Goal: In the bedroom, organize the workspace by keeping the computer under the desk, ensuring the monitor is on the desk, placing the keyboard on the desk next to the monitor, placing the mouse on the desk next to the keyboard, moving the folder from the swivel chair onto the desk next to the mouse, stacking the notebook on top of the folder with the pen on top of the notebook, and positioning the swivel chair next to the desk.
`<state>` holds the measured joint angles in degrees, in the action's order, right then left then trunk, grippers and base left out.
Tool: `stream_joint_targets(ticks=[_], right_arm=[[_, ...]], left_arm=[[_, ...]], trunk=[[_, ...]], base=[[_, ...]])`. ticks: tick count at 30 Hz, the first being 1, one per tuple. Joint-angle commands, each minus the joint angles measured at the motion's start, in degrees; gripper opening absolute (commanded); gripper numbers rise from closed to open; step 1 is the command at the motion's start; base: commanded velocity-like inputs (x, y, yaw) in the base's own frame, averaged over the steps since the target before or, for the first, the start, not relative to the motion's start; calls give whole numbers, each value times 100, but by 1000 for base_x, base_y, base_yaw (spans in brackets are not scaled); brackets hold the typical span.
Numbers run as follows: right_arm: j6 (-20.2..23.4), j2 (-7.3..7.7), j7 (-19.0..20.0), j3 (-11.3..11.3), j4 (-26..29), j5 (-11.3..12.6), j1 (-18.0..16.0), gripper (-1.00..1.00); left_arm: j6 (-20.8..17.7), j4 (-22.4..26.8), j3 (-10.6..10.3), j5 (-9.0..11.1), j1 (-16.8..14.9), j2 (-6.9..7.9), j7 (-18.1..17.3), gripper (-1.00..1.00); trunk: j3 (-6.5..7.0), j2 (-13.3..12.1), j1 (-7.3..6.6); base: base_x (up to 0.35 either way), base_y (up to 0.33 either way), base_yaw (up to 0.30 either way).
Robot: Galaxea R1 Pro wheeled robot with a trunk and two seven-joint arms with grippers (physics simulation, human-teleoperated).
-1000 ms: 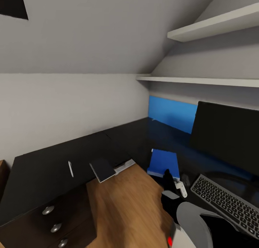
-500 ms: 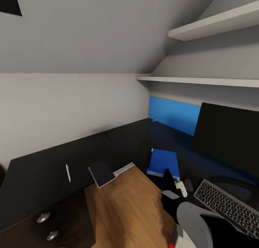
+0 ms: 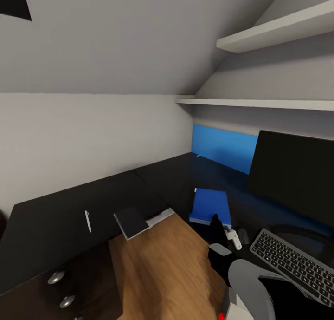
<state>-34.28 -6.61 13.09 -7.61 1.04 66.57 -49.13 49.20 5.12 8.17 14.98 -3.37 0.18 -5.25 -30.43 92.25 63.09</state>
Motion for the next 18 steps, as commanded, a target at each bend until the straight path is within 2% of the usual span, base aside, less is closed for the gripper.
stream_joint_targets(ticks=[1, 14, 18], right_arm=[[9, 2, 19, -214, -166, 139, 0, -100], [9, 8, 19, -215, -166, 145, -1, -100], [9, 3, 19, -215, -166, 145, 0, -100]], left_arm=[[11, -1, 44, 14, -2, -1, -55, 100], [11, -3, 39, 14, -5, -1, -60, 100], [11, -3, 36, 8, -4, 6, -75, 100]], trunk=[[-26, 44, 90], [-26, 44, 90], [-26, 44, 90]], base=[[0, 0, 0], [2, 0, 0], [163, 0, 0]])
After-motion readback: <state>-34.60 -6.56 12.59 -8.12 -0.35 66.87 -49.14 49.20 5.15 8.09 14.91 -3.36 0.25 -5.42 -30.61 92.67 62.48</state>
